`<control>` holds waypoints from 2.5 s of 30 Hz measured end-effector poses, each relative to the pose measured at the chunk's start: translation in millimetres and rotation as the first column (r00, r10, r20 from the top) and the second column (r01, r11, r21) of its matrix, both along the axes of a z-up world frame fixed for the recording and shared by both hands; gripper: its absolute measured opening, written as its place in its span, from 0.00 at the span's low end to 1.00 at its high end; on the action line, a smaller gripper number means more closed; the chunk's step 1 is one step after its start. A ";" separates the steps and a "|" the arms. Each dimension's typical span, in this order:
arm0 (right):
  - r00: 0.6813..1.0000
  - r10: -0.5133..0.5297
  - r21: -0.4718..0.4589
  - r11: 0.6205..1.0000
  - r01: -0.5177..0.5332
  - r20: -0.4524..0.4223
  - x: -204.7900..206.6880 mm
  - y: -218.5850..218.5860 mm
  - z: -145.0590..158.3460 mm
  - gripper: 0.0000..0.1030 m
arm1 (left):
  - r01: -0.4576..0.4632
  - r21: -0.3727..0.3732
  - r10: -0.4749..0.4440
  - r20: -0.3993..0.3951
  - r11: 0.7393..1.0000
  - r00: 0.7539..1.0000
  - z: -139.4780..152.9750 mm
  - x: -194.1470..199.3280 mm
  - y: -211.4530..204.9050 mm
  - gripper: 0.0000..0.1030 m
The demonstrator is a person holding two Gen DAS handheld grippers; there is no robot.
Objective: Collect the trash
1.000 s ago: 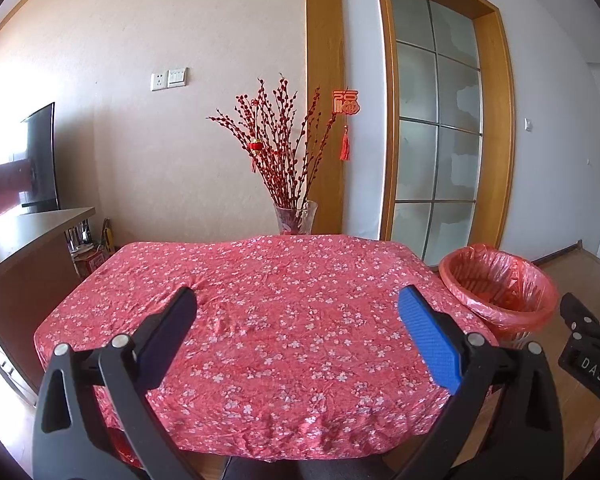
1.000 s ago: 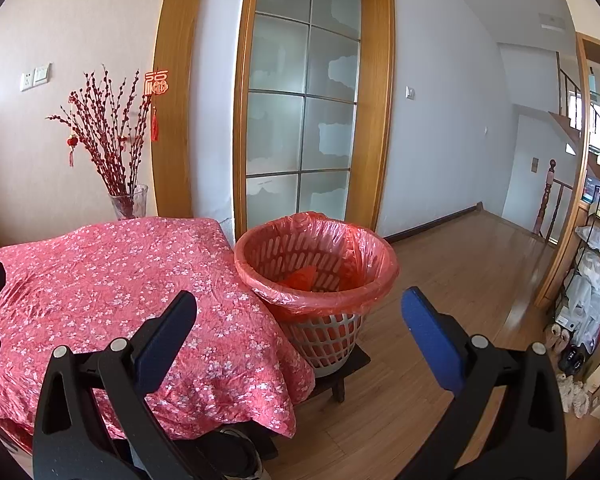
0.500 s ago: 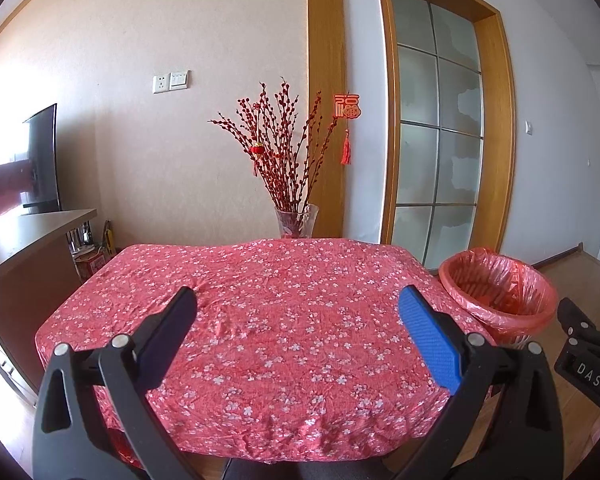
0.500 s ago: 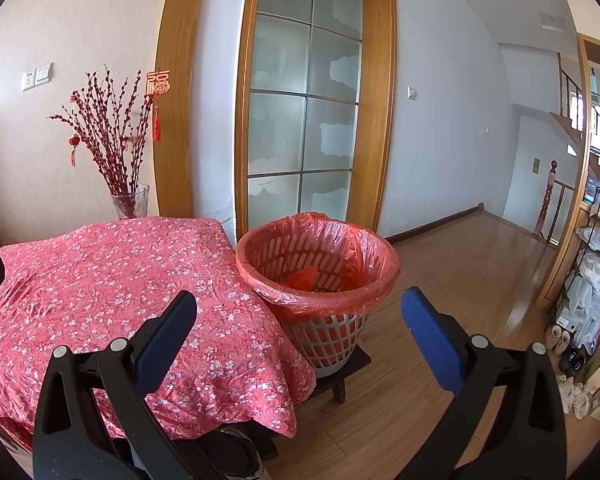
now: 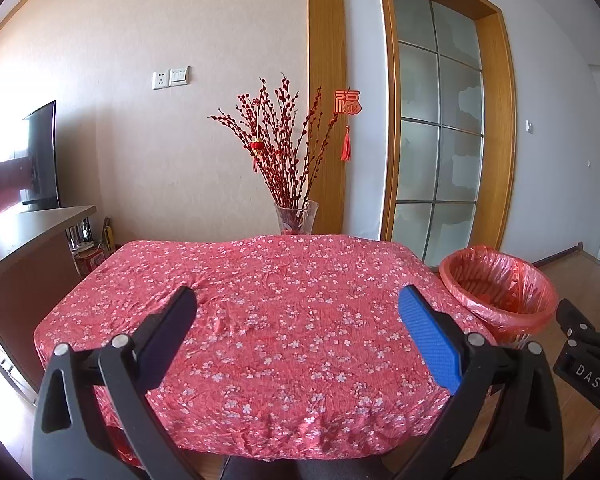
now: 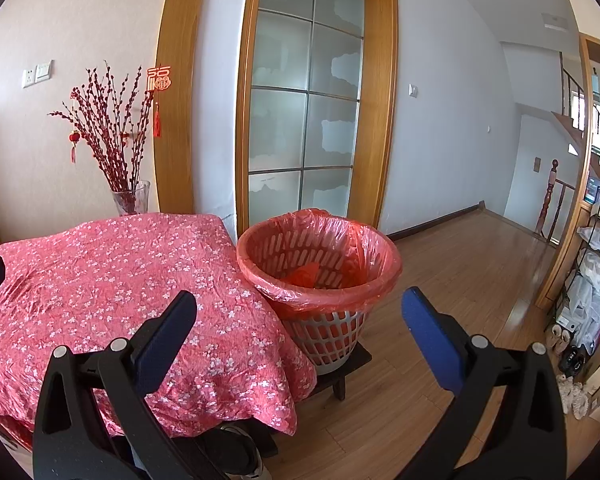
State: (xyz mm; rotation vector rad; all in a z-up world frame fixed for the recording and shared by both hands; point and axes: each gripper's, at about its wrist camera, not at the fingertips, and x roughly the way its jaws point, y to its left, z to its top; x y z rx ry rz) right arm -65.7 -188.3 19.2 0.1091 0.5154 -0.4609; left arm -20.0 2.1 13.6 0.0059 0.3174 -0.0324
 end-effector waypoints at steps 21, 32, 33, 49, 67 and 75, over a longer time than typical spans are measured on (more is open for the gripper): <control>1.000 -0.001 0.001 1.000 0.001 -0.002 -0.3 0.0 -0.8 0.98 | 0.000 -0.001 0.000 -0.016 1.000 1.000 -4.3 3.0 0.0 0.96; 1.000 0.000 0.003 1.000 0.000 -0.003 -0.1 0.1 -0.6 0.98 | 0.005 0.004 -0.005 -0.019 1.000 1.000 -5.5 4.0 0.4 0.96; 1.000 0.000 0.003 1.000 0.000 -0.003 0.1 -0.1 -0.5 0.98 | 0.005 0.004 -0.005 -0.020 1.000 1.000 -5.7 4.1 0.4 0.96; 1.000 0.005 0.004 1.000 -0.005 -0.008 -0.7 -0.4 -5.8 0.98 | 0.005 0.003 -0.004 -0.030 1.000 1.000 -6.3 5.7 0.7 0.96; 1.000 0.009 0.008 1.000 -0.009 -0.012 -1.7 0.5 -8.5 0.98 | 0.004 0.005 -0.004 -0.037 1.000 0.999 -8.3 7.4 0.6 0.96; 1.000 0.013 0.009 1.000 -0.013 -0.015 -1.4 0.5 -9.3 0.98 | 0.003 0.006 -0.003 -0.038 1.000 0.999 -8.2 7.1 0.6 0.96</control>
